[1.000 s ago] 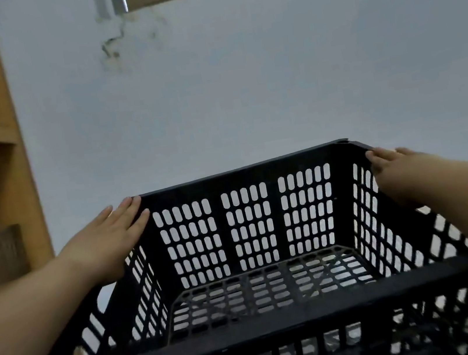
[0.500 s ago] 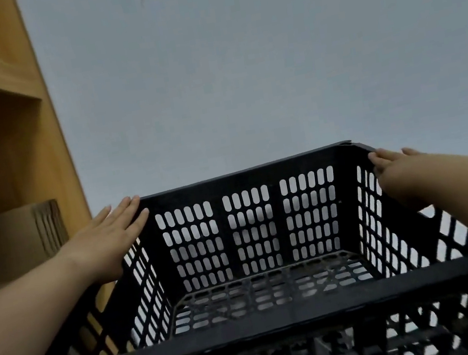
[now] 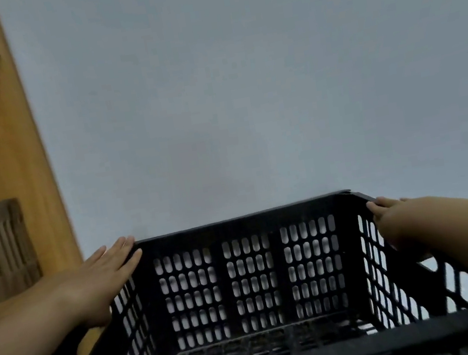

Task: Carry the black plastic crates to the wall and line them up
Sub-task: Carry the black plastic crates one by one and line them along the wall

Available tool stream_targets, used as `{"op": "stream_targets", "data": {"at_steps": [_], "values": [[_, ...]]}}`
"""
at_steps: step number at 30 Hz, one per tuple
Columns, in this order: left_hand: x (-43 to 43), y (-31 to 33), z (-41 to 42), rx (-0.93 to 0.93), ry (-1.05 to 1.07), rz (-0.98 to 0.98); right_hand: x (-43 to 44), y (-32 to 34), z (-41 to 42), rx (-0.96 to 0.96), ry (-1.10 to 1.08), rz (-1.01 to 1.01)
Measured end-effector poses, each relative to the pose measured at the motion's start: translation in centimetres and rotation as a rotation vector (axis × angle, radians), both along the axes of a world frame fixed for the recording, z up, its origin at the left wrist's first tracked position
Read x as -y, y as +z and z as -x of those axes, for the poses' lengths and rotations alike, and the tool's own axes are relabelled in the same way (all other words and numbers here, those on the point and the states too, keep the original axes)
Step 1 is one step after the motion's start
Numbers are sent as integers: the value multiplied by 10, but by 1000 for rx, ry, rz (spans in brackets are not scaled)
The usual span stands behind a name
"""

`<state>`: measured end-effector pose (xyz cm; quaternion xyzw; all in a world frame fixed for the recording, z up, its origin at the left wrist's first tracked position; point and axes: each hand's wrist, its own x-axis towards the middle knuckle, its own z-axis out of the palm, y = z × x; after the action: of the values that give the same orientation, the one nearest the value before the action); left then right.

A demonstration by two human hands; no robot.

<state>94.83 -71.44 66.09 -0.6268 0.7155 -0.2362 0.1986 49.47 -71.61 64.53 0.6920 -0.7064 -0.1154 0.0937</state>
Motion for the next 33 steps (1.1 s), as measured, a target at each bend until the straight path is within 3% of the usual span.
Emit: {"op": "stream_targets", "data": {"at_steps": [5, 10, 21, 30, 33], "values": [[10, -31, -12, -45, 47, -82, 14, -32, -17, -83, -18, -85], [16, -39, -19, -97, 108, -144, 20, -41, -19, -197, -6, -45], [13, -43, -18, -98, 87, -84, 5, -34, -23, -202, -64, -84], [-13, -42, -14, -129, 234, -139, -23, -24, -27, -242, -111, -155], [-18, -44, -13, -180, 209, -109, -28, -29, -28, -345, -120, -167]]}}
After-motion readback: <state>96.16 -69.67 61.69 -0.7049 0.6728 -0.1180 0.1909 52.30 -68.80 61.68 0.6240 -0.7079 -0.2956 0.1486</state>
